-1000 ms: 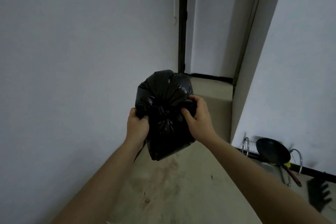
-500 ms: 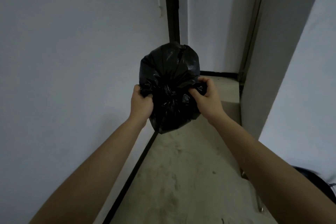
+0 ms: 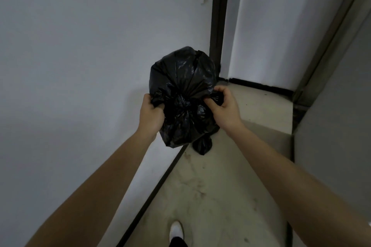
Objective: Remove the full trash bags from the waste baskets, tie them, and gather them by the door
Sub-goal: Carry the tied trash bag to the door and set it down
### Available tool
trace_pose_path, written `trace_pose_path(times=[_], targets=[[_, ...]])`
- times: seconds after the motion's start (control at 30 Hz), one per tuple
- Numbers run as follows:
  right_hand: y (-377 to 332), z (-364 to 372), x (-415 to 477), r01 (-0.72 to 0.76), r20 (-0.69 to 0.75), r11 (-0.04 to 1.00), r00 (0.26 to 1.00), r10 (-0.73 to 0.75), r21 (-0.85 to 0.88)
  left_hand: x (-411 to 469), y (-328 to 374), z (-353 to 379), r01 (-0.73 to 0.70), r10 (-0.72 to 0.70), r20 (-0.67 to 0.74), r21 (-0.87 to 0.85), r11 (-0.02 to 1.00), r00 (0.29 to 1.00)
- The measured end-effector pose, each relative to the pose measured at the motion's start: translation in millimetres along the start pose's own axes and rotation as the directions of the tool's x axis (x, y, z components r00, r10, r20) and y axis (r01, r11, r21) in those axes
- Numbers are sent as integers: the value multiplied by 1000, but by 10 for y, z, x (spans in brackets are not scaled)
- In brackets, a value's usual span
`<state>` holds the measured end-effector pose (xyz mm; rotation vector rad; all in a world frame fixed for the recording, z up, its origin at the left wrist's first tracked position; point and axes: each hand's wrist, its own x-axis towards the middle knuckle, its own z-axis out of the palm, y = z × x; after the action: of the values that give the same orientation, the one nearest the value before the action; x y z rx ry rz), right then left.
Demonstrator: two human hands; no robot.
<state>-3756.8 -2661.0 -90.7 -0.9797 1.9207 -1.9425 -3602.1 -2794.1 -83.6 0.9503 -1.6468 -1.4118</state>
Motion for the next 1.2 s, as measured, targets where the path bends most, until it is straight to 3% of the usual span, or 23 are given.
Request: trace_pose_path(times=[0.23, 0.47, 0.57, 0.73, 0.97, 1.03, 1.2], targets=[[552, 224, 1737, -65, -46, 994, 997, 61, -84, 1889, -200, 701, 68, -66, 121, -10, 998, 990], [1349, -119, 2930, -257, -101, 961, 964, 247, -106, 3124, -615, 1611, 248, -239, 278, 1, 969, 930], [1924, -172, 3384, -322, -62, 941, 946, 317, -102, 3492, -958, 1914, 333, -319, 267, -7, 943, 909], [2919, -158, 3978, -407, 113, 895, 896, 430, -181, 3958, -1661, 2312, 495, -499, 121, 60, 867, 858], [4549, -29, 4254, -538, 227, 742, 726, 649, -400, 4295, -3017, 2789, 676, -675, -73, 180, 715, 734], [5130, 50, 4162, -556, 238, 697, 678, 695, -453, 4329, -3665, 2857, 711, -709, -98, 213, 670, 698], [6789, 329, 3788, -543, 190, 624, 649, 736, -562, 4355, -5523, 3056, 814, -807, -140, 205, 543, 573]])
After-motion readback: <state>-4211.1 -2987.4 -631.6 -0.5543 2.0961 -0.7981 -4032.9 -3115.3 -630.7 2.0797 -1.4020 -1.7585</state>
